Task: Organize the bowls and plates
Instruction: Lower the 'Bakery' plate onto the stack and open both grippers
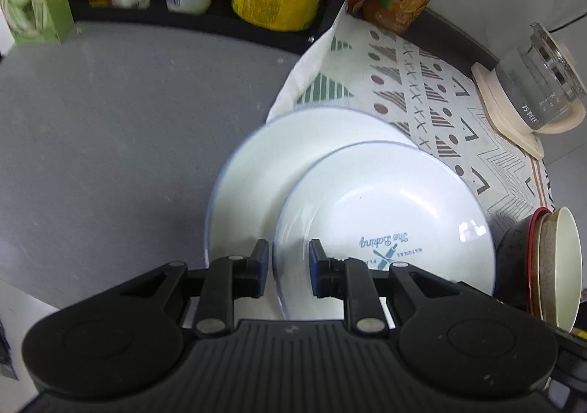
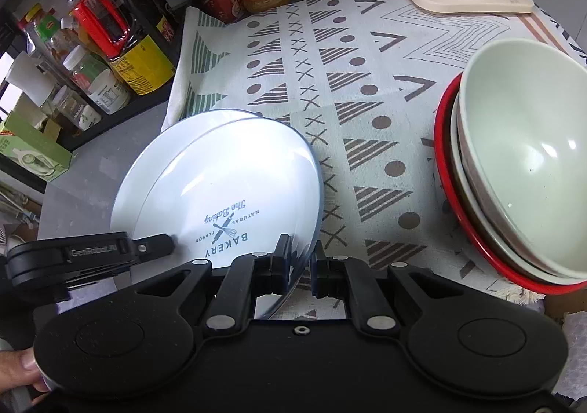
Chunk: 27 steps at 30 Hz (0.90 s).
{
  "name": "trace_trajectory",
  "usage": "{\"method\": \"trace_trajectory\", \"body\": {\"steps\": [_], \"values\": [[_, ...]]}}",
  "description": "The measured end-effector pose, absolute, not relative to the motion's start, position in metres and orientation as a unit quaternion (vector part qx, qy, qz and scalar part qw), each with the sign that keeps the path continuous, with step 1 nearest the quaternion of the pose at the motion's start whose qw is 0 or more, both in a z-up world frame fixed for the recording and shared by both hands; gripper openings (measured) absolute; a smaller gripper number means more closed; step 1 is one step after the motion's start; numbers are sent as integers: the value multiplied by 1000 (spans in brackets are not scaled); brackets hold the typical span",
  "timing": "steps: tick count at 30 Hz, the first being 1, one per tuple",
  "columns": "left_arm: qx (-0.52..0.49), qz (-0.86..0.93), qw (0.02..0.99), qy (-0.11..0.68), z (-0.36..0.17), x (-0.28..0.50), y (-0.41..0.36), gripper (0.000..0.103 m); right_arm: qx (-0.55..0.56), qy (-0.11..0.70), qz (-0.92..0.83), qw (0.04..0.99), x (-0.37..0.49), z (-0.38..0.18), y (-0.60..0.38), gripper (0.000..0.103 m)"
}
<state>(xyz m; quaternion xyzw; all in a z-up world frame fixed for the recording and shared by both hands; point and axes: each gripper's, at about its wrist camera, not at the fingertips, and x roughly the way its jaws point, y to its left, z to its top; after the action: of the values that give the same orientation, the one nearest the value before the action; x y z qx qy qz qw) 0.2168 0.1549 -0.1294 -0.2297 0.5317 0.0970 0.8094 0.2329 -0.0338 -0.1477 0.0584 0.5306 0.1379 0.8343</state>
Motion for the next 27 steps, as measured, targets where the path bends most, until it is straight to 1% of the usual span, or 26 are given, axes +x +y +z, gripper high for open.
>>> {"method": "trace_trajectory", "body": {"steps": [3, 5, 12, 14, 15, 16, 17, 21, 23, 24, 26, 27], "values": [[-211, 114, 814, 528, -121, 216, 160, 21, 66, 527, 138, 836, 235, -151, -37, 11], [-206, 121, 816, 526, -118, 215, 165, 25, 78, 533, 138, 831, 237, -156, -38, 11], [-202, 121, 814, 530, -120, 221, 167, 26, 73, 532, 141, 832, 239, -159, -35, 13], [-202, 126, 815, 528, -118, 223, 166, 27, 61, 532, 143, 832, 239, -159, -32, 17], [-204, 127, 815, 527, -117, 223, 166, 27, 54, 532, 143, 833, 239, -158, -30, 17], [-203, 130, 815, 527, -115, 223, 167, 29, 51, 531, 145, 834, 239, -157, -29, 22], [-205, 129, 816, 526, -113, 224, 167, 30, 54, 530, 150, 833, 239, -155, -29, 23], [-200, 119, 822, 519, -103, 227, 167, 36, 49, 514, 157, 842, 239, -139, -32, 25], [-197, 115, 826, 516, -97, 230, 165, 47, 58, 499, 161, 850, 239, -126, -39, 34], [-198, 113, 827, 514, -95, 232, 165, 49, 65, 491, 161, 854, 239, -119, -45, 37], [-202, 108, 830, 509, -90, 236, 163, 56, 77, 476, 158, 861, 237, -108, -56, 48], [-204, 105, 831, 506, -88, 239, 161, 58, 83, 470, 157, 865, 236, -103, -62, 50]]}}
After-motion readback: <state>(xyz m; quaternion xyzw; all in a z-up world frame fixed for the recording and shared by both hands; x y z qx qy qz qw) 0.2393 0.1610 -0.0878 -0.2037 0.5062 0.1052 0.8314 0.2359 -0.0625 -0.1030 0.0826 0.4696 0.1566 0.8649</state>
